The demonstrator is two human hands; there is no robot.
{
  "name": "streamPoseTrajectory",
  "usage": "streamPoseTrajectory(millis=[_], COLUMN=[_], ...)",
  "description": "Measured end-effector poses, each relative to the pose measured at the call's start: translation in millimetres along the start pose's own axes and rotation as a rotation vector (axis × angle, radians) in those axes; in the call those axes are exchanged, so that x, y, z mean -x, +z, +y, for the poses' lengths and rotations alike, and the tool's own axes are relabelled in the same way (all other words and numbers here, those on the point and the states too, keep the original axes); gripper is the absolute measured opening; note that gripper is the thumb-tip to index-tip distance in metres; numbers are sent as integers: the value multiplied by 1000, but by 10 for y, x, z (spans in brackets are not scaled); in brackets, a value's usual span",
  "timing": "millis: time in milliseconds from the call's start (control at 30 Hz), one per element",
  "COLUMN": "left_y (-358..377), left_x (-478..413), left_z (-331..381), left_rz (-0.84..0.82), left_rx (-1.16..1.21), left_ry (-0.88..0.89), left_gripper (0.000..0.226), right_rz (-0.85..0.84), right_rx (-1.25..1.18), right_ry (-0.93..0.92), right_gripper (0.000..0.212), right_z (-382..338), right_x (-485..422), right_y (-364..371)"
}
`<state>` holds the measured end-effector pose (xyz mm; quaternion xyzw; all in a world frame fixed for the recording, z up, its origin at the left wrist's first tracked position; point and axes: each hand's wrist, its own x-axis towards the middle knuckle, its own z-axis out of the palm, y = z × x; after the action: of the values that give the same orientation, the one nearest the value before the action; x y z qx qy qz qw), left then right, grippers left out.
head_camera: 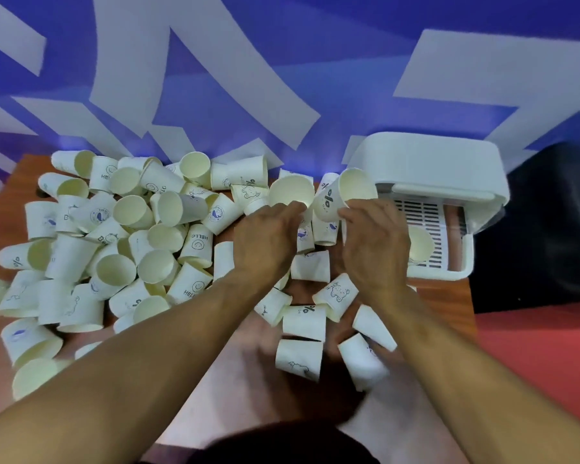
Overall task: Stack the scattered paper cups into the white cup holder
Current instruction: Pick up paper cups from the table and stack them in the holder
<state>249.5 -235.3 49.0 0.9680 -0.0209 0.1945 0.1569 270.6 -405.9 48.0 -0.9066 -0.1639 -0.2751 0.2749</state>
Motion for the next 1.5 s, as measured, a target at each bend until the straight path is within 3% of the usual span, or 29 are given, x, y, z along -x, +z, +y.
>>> streamPoseTrajectory(millis=[200, 567, 1067, 1500], left_y=[72, 279, 608, 811], left_x=[19, 12, -7, -45], left_z=[485, 1081, 1141, 1143], left_rz=[-2, -36, -181, -207], left_rx=[63, 140, 51, 46], left_ry=[79, 156, 81, 172], left_gripper=[11, 10, 17, 16], right_rz=[65, -15, -255, -348], right_rx=[89, 181, 188, 175], right_ry=[75, 197, 195, 163], right_gripper=[24, 30, 42, 38], right_z=[321, 876, 1436, 1566], right_x=[169, 378, 574, 664], right_y=[-449, -933, -455, -187])
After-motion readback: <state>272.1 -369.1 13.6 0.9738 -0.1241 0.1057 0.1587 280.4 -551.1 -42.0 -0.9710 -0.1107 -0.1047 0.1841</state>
